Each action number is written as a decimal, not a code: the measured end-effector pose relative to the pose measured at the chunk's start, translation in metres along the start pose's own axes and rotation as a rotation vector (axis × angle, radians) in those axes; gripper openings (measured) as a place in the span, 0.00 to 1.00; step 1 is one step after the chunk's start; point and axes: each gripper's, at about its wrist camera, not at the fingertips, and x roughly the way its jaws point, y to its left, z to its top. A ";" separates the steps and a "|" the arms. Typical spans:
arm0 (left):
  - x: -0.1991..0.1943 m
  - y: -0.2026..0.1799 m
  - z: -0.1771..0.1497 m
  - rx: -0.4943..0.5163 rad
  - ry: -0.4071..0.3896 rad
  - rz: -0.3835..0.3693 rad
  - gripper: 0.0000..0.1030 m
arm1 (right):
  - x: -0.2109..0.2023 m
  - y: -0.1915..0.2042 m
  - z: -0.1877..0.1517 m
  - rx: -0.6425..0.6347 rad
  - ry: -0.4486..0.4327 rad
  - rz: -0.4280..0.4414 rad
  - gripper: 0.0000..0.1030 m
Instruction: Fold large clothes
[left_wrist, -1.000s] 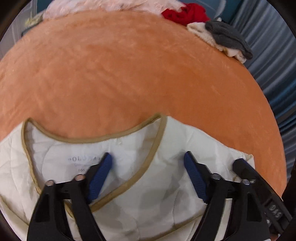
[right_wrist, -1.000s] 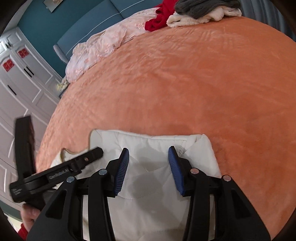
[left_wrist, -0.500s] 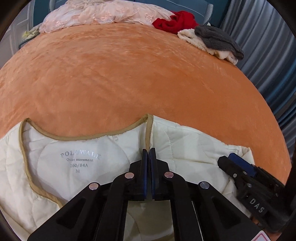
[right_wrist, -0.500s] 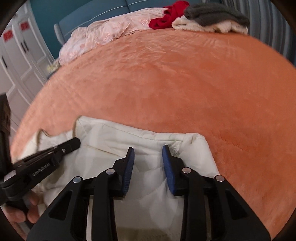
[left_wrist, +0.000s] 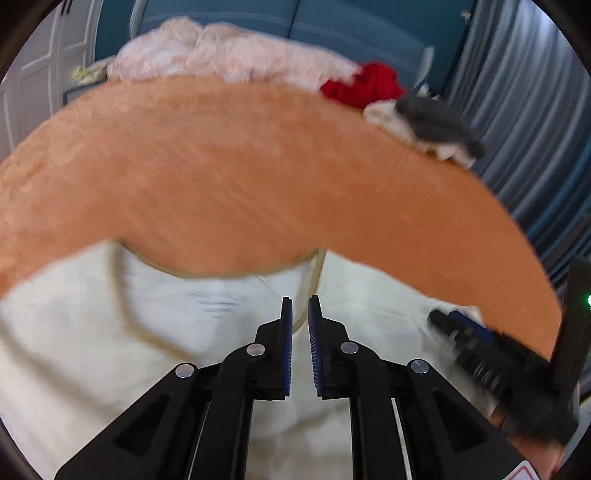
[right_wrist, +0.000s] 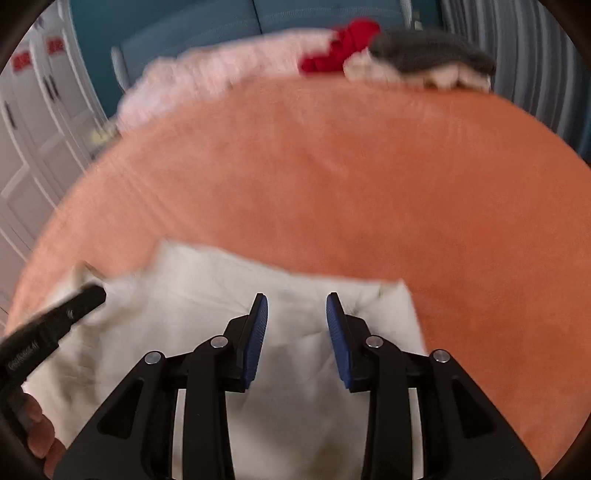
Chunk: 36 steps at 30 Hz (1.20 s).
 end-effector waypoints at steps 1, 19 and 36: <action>-0.012 0.010 0.001 0.023 0.005 0.013 0.12 | -0.015 0.011 0.004 -0.016 -0.024 0.036 0.32; 0.028 0.095 -0.030 0.000 0.097 0.062 0.08 | 0.075 0.097 -0.029 -0.074 0.177 0.200 0.00; -0.007 0.088 -0.037 -0.029 0.086 0.133 0.07 | 0.020 0.101 -0.035 -0.103 0.119 0.121 0.12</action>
